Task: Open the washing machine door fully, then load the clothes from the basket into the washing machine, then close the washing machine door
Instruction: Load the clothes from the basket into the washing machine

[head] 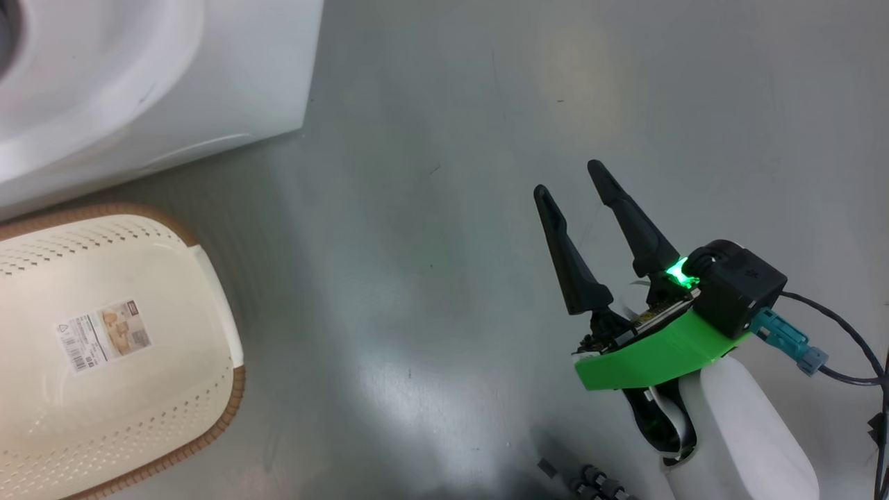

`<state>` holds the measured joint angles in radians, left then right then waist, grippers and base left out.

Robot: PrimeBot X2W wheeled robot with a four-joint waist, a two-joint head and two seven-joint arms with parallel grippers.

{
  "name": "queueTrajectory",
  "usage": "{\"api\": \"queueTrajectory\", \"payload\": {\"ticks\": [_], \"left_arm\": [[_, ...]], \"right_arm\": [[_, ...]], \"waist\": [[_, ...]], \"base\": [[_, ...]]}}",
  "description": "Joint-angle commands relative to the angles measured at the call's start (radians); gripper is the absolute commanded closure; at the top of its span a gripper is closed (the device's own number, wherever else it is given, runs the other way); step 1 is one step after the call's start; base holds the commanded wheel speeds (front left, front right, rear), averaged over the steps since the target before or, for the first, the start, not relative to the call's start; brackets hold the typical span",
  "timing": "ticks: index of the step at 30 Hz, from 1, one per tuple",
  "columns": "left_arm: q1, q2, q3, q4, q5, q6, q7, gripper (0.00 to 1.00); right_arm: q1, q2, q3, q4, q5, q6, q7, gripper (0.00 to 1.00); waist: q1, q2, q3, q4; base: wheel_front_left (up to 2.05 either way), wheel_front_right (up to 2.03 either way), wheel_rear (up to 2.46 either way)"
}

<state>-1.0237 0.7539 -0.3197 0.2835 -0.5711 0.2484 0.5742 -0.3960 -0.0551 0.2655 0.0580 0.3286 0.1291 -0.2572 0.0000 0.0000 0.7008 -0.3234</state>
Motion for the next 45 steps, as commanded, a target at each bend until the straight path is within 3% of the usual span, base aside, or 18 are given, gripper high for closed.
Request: {"api": "queueTrajectory", "payload": {"ticks": [1,16,24,27,36,45], "left_arm": [[-0.037,0.065,0.044,-0.021,0.022,0.013,-0.017,1.00],[-0.100,0.101,0.113,0.059,0.047,0.054,-0.169,1.00],[-0.195,0.117,0.135,0.085,0.092,0.062,-0.321,1.00],[-0.248,0.099,0.170,0.115,0.075,0.055,-0.422,1.00],[-0.329,0.099,0.169,0.187,0.095,0.032,-0.538,1.00],[-0.386,0.079,0.138,0.313,0.065,-0.025,-0.474,1.00]], "right_arm": [[0.008,0.005,0.024,-0.025,0.022,0.002,-0.005,0.00],[0.004,0.005,0.061,-0.031,0.049,0.002,-0.005,0.00],[-0.007,0.005,0.078,-0.031,0.062,0.002,-0.005,0.00],[-0.015,0.005,0.086,-0.034,0.065,0.002,-0.005,0.00],[-0.023,0.005,0.089,-0.036,0.065,0.002,-0.005,0.00],[-0.035,0.005,0.088,-0.032,0.064,0.002,-0.005,0.00]], "waist": [[0.0000,0.0000,0.002,-0.004],[0.0000,0.0000,0.045,-0.077],[0.0000,0.0000,0.085,-0.107],[0.0000,0.0000,0.103,-0.116],[0.0000,0.0000,0.134,-0.128],[0.0000,0.0000,0.149,-0.122]], "base": [[0.00,0.00,0.00],[0.00,0.00,0.00],[0.00,0.00,0.00],[0.00,0.00,0.00],[0.00,0.00,0.00],[0.00,0.00,0.00]]}}
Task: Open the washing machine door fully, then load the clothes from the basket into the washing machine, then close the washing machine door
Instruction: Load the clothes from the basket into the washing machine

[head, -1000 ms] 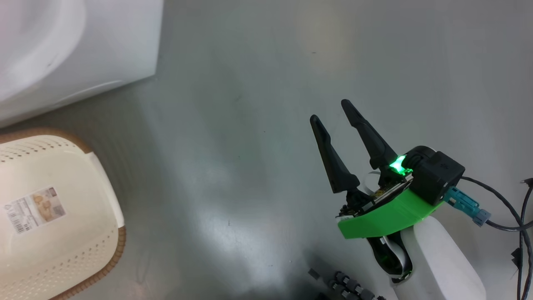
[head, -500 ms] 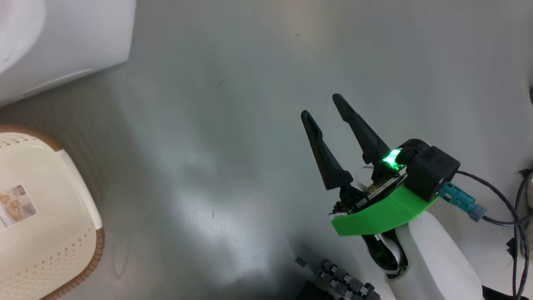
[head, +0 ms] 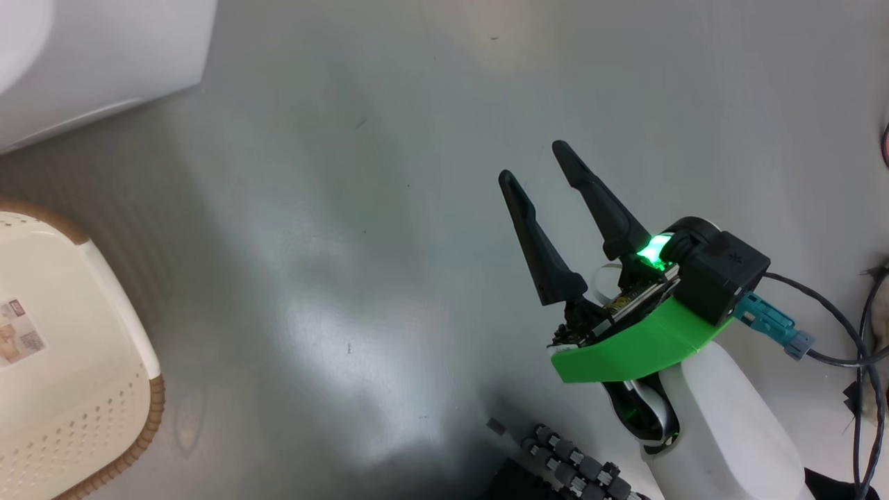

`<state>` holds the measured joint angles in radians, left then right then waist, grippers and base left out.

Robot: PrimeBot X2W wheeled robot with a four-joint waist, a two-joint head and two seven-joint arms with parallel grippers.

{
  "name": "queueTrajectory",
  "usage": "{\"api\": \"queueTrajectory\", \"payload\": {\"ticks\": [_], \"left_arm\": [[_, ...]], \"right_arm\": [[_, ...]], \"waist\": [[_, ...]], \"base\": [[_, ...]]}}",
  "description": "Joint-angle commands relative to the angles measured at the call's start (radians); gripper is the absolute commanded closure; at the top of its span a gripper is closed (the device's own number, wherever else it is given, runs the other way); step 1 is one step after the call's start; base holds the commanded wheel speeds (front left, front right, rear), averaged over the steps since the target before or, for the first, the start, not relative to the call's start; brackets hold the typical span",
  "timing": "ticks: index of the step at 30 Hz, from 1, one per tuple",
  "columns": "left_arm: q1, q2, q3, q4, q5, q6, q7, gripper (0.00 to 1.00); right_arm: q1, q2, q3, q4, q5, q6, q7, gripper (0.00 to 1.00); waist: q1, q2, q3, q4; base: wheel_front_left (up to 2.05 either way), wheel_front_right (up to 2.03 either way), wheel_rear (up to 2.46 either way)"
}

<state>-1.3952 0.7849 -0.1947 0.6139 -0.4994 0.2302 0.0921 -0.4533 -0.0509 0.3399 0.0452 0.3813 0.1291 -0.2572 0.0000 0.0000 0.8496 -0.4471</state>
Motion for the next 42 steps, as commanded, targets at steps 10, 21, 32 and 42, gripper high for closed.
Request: {"api": "queueTrajectory", "payload": {"ticks": [10,21,32,42], "left_arm": [[-0.059,0.022,-0.004,0.053,-0.026,-0.056,-0.012,0.00],[0.046,-0.049,-0.024,0.102,-0.054,-0.104,-0.134,0.00],[0.333,-0.133,-0.009,-0.022,-0.099,-0.068,-0.284,0.00],[0.725,-0.194,0.040,-0.303,-0.122,0.047,-0.342,0.00]], "right_arm": [[0.010,0.001,0.002,-0.016,-0.003,0.002,-0.005,0.00],[0.033,-0.001,-0.041,-0.017,-0.041,0.002,-0.005,0.00],[0.085,-0.030,-0.084,-0.018,-0.066,0.002,-0.005,0.00],[0.148,-0.048,-0.123,-0.014,-0.087,0.002,-0.005,0.00]], "waist": [[0.0000,0.0000,-0.008,0.028],[0.0000,0.0000,-0.086,0.095],[0.0000,0.0000,-0.205,0.178],[0.0000,0.0000,-0.322,0.242]], "base": [[0.00,0.00,0.00],[0.00,0.00,0.00],[0.00,0.00,0.00],[0.00,0.00,0.00]]}}
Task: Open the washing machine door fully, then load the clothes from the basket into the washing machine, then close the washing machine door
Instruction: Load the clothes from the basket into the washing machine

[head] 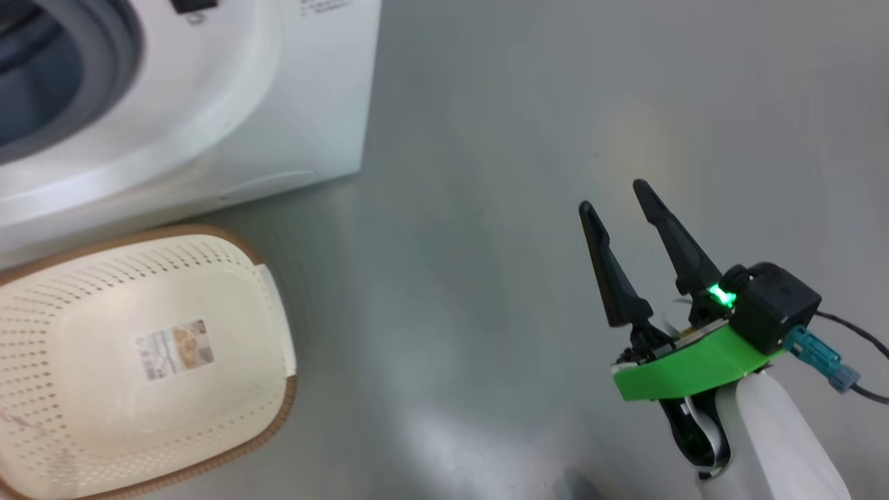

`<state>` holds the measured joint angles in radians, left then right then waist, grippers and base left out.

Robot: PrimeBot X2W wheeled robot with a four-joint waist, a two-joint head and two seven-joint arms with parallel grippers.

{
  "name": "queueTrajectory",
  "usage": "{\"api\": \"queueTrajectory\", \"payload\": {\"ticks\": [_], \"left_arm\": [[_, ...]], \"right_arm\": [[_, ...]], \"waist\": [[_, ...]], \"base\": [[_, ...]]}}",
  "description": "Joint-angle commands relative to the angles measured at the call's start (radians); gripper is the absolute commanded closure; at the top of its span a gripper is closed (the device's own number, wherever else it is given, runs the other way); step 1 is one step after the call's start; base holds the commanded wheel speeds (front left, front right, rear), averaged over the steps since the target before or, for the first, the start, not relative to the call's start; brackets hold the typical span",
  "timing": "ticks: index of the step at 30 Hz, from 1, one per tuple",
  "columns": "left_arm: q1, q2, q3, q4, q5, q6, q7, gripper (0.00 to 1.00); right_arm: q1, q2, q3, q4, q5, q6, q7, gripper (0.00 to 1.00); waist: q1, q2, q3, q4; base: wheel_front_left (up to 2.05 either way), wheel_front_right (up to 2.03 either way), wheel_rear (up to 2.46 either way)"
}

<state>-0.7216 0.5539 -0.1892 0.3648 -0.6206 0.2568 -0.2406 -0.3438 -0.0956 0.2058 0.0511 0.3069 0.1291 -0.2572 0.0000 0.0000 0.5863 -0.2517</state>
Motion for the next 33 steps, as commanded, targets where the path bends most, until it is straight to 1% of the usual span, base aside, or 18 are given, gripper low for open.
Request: {"api": "queueTrajectory", "payload": {"ticks": [1,5,9,14,19,25,31,33], "left_arm": [[0.097,0.029,0.039,-0.091,0.004,0.036,-0.012,0.00],[0.282,-0.020,0.052,-0.244,0.026,0.091,-0.019,0.00],[0.439,-0.073,0.047,-0.376,0.073,0.141,-0.021,0.00],[0.564,-0.115,0.037,-0.450,0.111,0.159,-0.021,0.00],[0.661,-0.149,0.006,-0.480,0.148,0.153,-0.021,0.00],[0.737,-0.183,-0.030,-0.505,0.179,0.137,-0.021,0.00],[0.788,-0.202,-0.049,-0.509,0.198,0.107,-0.021,0.00],[0.812,-0.208,-0.061,-0.500,0.199,0.086,-0.021,0.00]], "right_arm": [[0.046,-0.005,0.007,-0.020,-0.015,0.002,-0.005,0.00],[0.077,-0.017,-0.011,-0.018,-0.023,0.002,-0.005,0.00],[0.111,-0.025,-0.042,-0.014,-0.034,0.002,-0.005,0.00],[0.143,-0.042,-0.049,-0.010,-0.046,0.002,-0.005,0.00],[0.180,-0.062,-0.049,-0.008,-0.059,0.002,-0.005,0.00],[0.221,-0.074,-0.046,-0.011,-0.072,0.002,-0.005,0.00],[0.267,-0.079,-0.056,-0.023,-0.081,0.002,0.006,0.00],[0.292,-0.075,-0.061,-0.035,-0.087,0.002,0.018,0.00]], "waist": [[0.0000,0.0000,-0.071,0.052],[0.0000,0.0000,-0.123,0.080],[0.0000,0.0000,-0.179,0.112],[0.0000,0.0000,-0.234,0.142],[0.0000,0.0000,-0.293,0.179],[0.0000,0.0000,-0.354,0.208],[0.0000,0.0000,-0.413,0.226],[0.0000,0.0000,-0.443,0.232]], "base": [[0.00,0.00,0.00],[0.00,0.00,0.00],[0.00,0.00,0.00],[0.00,0.00,0.00],[0.00,0.00,0.00],[0.00,0.00,0.00],[0.00,0.00,0.00],[0.00,0.00,0.00]]}}
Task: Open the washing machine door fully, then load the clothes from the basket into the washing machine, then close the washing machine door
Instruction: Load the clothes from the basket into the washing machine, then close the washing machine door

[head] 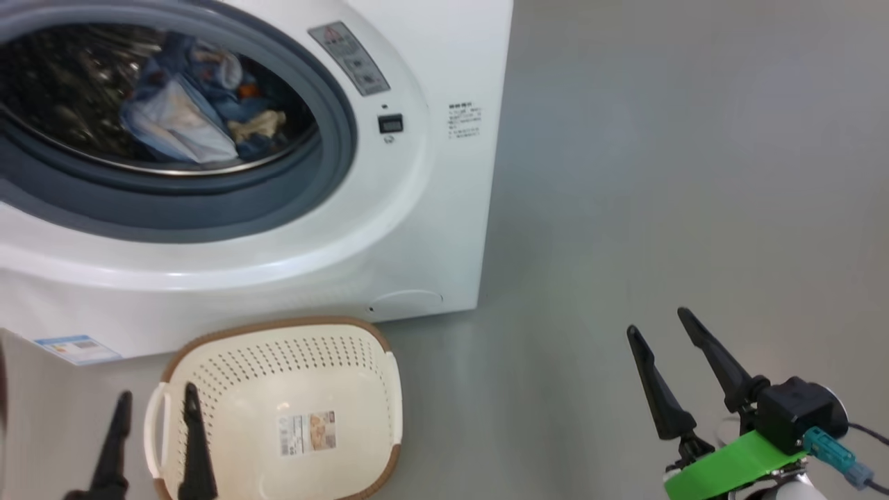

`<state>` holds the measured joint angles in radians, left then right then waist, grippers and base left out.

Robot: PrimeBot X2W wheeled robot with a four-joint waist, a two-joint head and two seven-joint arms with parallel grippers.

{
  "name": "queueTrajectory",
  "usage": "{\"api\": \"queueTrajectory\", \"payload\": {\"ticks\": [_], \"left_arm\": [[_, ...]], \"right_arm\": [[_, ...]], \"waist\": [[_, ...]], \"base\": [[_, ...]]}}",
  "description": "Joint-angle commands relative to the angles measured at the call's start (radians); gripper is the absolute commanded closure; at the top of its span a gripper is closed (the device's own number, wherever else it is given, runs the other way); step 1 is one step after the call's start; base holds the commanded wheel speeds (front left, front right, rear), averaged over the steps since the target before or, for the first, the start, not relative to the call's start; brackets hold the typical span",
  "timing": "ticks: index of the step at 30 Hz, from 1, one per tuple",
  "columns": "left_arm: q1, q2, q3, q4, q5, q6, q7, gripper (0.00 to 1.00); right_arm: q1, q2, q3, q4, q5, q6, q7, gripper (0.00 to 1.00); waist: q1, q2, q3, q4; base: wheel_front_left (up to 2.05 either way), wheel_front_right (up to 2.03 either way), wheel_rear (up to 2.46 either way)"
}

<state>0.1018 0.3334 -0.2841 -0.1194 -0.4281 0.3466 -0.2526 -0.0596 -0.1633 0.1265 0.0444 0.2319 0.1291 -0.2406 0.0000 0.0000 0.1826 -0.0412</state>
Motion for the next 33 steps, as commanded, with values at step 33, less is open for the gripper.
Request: {"api": "queueTrajectory", "payload": {"ticks": [33], "left_arm": [[0.026,-0.001,0.019,0.033,0.001,-0.080,-0.009,0.00]], "right_arm": [[0.123,0.032,-0.008,-0.121,-0.047,0.002,0.066,0.00]], "waist": [[0.0000,0.0000,-0.159,0.032]], "base": [[0.00,0.00,0.00]]}}
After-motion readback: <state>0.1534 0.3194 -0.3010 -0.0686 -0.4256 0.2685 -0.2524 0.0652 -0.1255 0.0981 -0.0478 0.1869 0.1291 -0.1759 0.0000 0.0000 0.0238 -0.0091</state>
